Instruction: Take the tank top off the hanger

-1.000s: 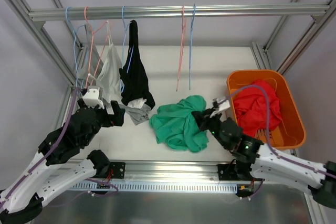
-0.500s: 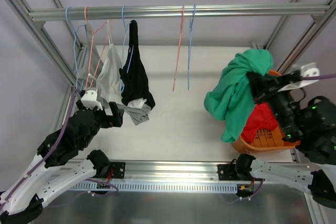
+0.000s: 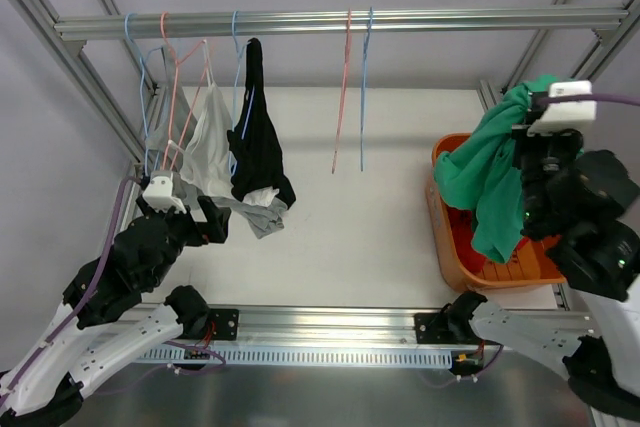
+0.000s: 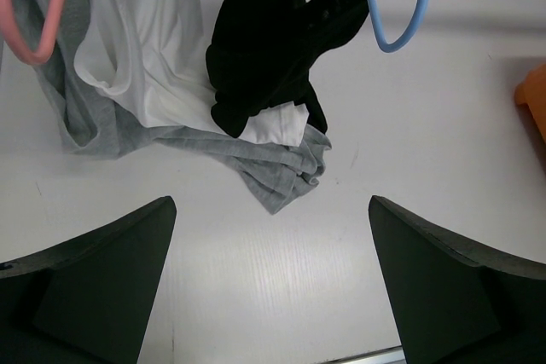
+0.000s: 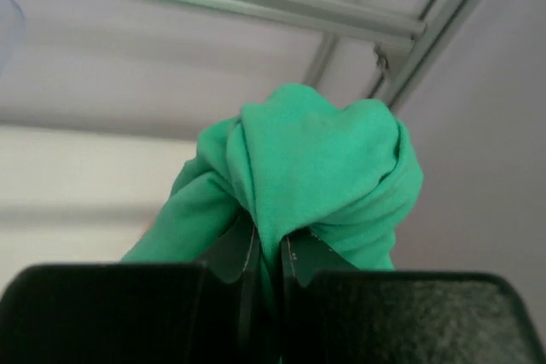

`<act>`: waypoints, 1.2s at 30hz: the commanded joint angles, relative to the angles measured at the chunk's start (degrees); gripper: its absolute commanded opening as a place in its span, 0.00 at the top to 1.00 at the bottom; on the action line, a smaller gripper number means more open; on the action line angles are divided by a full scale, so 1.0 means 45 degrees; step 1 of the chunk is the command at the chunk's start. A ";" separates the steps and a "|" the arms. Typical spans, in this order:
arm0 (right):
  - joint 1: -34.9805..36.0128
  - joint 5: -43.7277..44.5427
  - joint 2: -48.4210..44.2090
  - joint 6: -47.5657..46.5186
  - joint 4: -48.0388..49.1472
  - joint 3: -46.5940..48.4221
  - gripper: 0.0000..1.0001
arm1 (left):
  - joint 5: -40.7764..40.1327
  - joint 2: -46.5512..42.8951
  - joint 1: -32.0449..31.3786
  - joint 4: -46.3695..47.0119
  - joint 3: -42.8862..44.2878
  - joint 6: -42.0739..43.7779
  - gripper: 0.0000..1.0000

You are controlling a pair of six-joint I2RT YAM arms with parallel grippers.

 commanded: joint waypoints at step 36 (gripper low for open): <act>-1.2399 -1.6972 -0.3876 0.9177 -0.2065 -0.5480 0.01 | 0.2904 1.1969 0.3560 -0.1874 1.3853 0.3256 0.01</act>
